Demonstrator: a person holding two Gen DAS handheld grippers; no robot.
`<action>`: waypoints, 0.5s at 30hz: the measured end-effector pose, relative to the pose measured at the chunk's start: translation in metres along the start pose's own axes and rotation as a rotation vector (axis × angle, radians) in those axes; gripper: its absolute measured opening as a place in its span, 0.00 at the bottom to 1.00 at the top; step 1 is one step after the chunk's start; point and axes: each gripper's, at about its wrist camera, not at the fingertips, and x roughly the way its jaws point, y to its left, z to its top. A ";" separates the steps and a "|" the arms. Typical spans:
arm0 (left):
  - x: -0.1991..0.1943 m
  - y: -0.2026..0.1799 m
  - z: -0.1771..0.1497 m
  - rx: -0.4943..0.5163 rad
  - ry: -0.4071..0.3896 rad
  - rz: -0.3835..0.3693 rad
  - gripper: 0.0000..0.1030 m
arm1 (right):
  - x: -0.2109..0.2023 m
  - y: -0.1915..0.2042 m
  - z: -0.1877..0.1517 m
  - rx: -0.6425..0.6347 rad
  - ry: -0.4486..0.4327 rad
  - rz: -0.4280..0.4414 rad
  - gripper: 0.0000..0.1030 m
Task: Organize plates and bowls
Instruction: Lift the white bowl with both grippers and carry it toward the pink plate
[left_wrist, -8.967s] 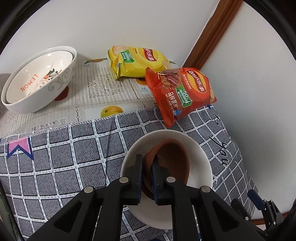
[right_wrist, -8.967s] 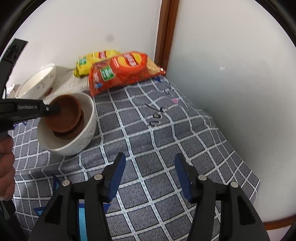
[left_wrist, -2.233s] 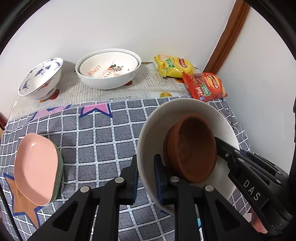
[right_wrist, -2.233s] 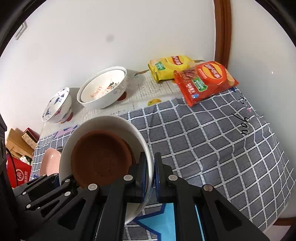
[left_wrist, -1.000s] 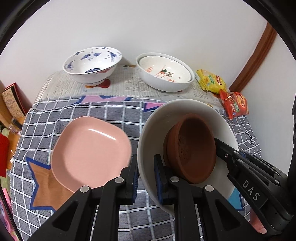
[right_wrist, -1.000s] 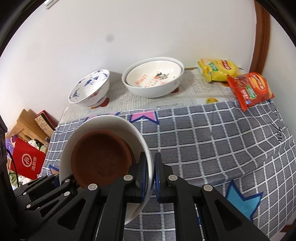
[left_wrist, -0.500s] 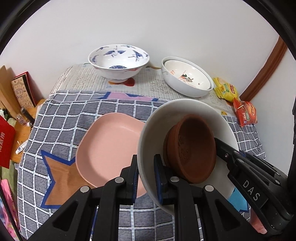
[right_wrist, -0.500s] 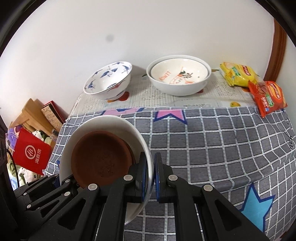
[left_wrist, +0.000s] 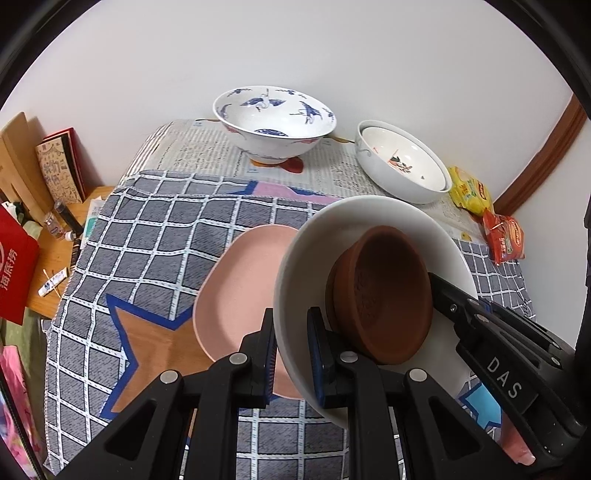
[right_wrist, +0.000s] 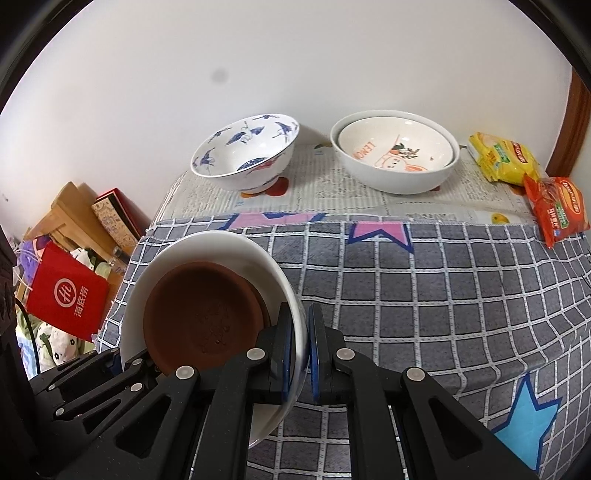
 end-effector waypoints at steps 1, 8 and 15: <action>0.000 0.002 0.000 -0.002 0.000 0.001 0.15 | 0.002 0.002 0.001 -0.002 0.002 0.003 0.08; 0.008 0.018 0.001 -0.026 0.011 0.015 0.15 | 0.015 0.014 0.002 -0.017 0.025 0.012 0.08; 0.019 0.034 0.000 -0.045 0.029 0.033 0.15 | 0.033 0.024 0.000 -0.034 0.052 0.027 0.08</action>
